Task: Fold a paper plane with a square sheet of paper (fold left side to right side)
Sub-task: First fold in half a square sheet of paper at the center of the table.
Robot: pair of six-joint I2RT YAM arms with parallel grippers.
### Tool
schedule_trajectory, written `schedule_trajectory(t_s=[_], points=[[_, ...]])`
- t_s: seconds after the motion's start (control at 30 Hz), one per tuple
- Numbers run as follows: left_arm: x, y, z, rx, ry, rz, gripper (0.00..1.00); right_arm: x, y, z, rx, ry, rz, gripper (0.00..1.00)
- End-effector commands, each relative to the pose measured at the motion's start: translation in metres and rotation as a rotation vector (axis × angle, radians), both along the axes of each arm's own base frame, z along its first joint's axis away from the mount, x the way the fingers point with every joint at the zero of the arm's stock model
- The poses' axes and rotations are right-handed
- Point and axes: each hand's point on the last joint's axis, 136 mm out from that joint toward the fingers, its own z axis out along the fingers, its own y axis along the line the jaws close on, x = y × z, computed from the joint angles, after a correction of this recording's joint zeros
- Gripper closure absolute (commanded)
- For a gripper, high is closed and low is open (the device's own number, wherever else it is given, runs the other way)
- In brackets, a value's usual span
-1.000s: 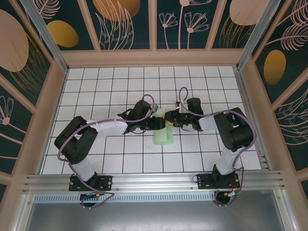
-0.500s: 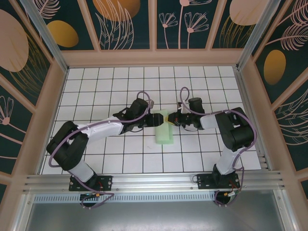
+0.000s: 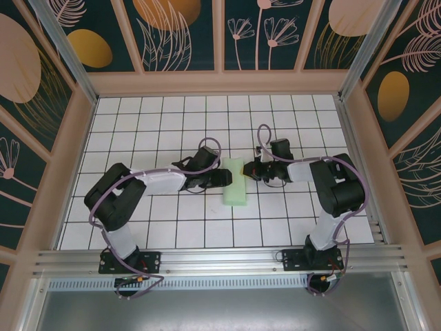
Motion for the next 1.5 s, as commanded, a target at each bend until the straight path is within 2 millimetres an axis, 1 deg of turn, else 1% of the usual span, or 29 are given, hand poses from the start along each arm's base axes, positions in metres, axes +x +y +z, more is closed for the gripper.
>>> schedule_trajectory(t_s=[0.0,0.13,0.23,0.3,0.4,0.5,0.6,0.67,0.83,1.13,1.47], points=[[0.007,-0.009,0.006,-0.005,-0.009,0.01,0.4,0.009,-0.002,0.011,-0.012,-0.05,0.003,0.93],[0.005,-0.013,-0.001,0.005,0.006,0.001,0.44,0.008,-0.003,0.01,-0.015,-0.049,0.004,0.9],[0.004,-0.014,-0.007,0.024,0.017,-0.002,0.51,0.009,-0.005,0.012,-0.022,-0.055,-0.005,0.86],[0.004,-0.014,-0.012,0.045,0.023,-0.002,0.53,0.011,-0.01,0.016,-0.038,-0.073,-0.021,0.76],[0.004,-0.011,-0.017,0.081,0.024,0.004,0.54,0.013,-0.021,0.021,-0.086,-0.1,-0.052,0.63],[0.005,-0.01,-0.02,0.103,0.022,0.009,0.54,0.015,-0.036,0.026,-0.143,-0.12,-0.099,0.55],[0.004,-0.008,-0.021,0.116,0.023,0.014,0.53,0.013,-0.05,0.03,-0.178,-0.136,-0.145,0.53],[0.003,-0.007,-0.022,0.12,0.023,0.016,0.51,0.011,-0.056,0.033,-0.183,-0.145,-0.164,0.52],[0.003,-0.008,-0.024,0.128,0.027,0.012,0.5,0.004,-0.063,0.036,-0.19,-0.152,-0.189,0.51],[0.0,-0.016,-0.028,0.151,0.034,-0.022,0.47,-0.002,-0.065,0.035,-0.193,-0.145,-0.189,0.51],[-0.003,-0.017,-0.033,0.179,0.038,-0.051,0.47,-0.007,-0.066,0.031,-0.192,-0.131,-0.184,0.51]])
